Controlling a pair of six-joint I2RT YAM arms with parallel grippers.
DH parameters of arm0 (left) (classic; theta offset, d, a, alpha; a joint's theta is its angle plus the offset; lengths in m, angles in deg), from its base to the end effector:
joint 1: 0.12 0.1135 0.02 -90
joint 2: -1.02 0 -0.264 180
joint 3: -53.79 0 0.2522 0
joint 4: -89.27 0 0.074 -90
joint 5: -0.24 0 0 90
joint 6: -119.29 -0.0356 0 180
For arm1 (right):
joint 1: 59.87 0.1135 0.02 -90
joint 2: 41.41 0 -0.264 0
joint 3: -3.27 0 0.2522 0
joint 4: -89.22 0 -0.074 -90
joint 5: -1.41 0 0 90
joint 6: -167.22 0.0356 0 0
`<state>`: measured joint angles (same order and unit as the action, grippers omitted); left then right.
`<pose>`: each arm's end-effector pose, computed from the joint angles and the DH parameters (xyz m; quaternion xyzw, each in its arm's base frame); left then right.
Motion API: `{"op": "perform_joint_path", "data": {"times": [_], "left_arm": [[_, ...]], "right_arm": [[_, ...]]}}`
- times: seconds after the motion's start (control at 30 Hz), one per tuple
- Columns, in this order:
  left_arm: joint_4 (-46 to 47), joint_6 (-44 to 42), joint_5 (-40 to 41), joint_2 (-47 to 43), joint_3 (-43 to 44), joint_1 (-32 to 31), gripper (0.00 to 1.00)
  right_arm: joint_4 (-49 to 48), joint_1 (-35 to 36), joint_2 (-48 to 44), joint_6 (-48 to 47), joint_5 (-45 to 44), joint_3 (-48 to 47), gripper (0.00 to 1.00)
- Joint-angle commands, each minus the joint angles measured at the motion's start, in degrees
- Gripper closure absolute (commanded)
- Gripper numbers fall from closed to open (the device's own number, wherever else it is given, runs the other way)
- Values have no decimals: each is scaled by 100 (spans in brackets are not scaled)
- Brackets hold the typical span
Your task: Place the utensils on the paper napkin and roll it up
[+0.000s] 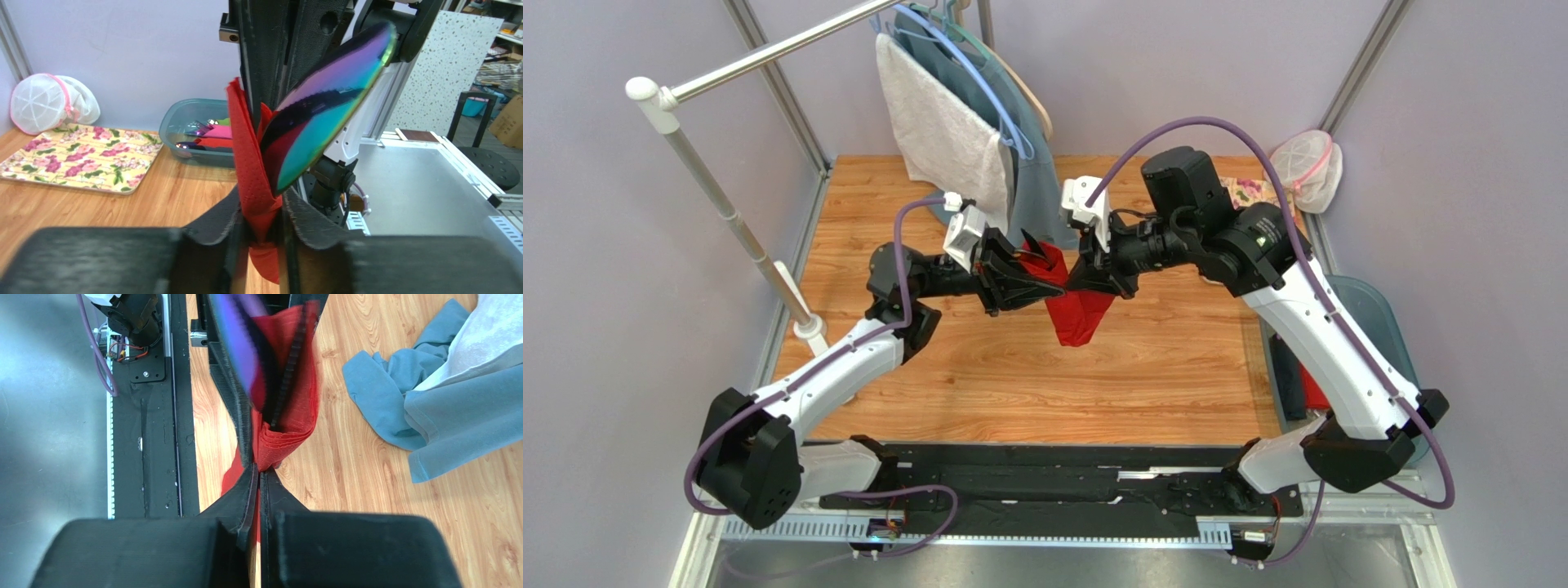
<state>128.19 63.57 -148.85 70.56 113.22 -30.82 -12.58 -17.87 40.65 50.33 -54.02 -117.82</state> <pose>0.2053 -0.1574 0.3610 0.4104 0.4558 -0.6139 0.4968 0.1794 0.1887 0.4685 -0.5930 0.6391 0.3199 0.3709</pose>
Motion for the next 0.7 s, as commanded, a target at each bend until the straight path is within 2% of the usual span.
{"op": "perform_joint_path", "data": {"times": [0.0, 0.03, 0.1, 0.2, 0.23, 0.3, 0.33, 0.37, 0.4, 0.43, 0.5, 0.67], "left_arm": [[365, 157, -225, 86, 363, -42, 82], [400, 192, -269, 130, 398, -42, 93], [348, 237, -270, 157, 451, -24, 99], [242, 368, -296, 174, 539, 55, 100], [233, 421, -296, 200, 566, 125, 100], [172, 631, -218, 296, 680, 213, 100], [207, 763, -191, 349, 715, 266, 100], [433, 921, -173, 420, 785, 379, 100], [670, 1375, -199, 586, 812, 450, 100], [742, 1519, -243, 657, 890, 503, 100], [910, 1834, -200, 797, 1031, 644, 100], [595, 1749, 46, 711, 1163, 723, 100]], "right_arm": [[-617, 45, -357, 53, -143, 89, 100], [-643, 45, -384, 61, -169, 115, 100], [-748, 45, -436, 114, -231, 221, 100], [-837, 36, -489, 211, -362, 344, 100], [-846, 28, -481, 272, -415, 344, 97], [-846, 1, -454, 526, -643, 309, 86], [-846, -25, -428, 597, -731, 292, 71], [-828, -95, -437, 641, -784, 283, 63], [-820, -156, -437, 729, -793, 283, 46], [-820, -192, -454, 790, -811, 283, 39], [-828, -367, -507, 975, -855, 300, 28], [-819, -1060, -647, 1827, -330, 581, 26]]}}
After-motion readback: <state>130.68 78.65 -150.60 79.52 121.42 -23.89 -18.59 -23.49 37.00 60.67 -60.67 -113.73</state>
